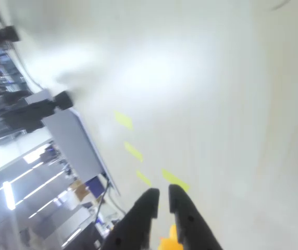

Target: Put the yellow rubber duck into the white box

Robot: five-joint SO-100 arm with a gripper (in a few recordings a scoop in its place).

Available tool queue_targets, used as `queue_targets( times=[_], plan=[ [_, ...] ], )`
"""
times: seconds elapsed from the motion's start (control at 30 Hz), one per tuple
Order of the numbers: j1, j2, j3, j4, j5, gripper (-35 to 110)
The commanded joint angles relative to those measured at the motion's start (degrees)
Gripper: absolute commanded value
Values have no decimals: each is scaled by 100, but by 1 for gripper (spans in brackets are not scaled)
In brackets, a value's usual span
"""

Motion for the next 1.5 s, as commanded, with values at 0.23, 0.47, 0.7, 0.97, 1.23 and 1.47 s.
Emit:
queue_targets(
  times=[0.23,0.47,0.7,0.97,1.23,1.47],
  plan=[
    [-167,-1652,-2435,290,-149,0],
    [-457,-2777,-4061,1063,-1116,0],
    [-896,-4131,-5687,2206,-2355,0],
    [-1143,-5229,-6662,3164,-2839,11],
    [-1740,-5862,-6469,3032,-3771,34],
    [-2399,-6724,-6829,3287,-3779,35]
  ],
)
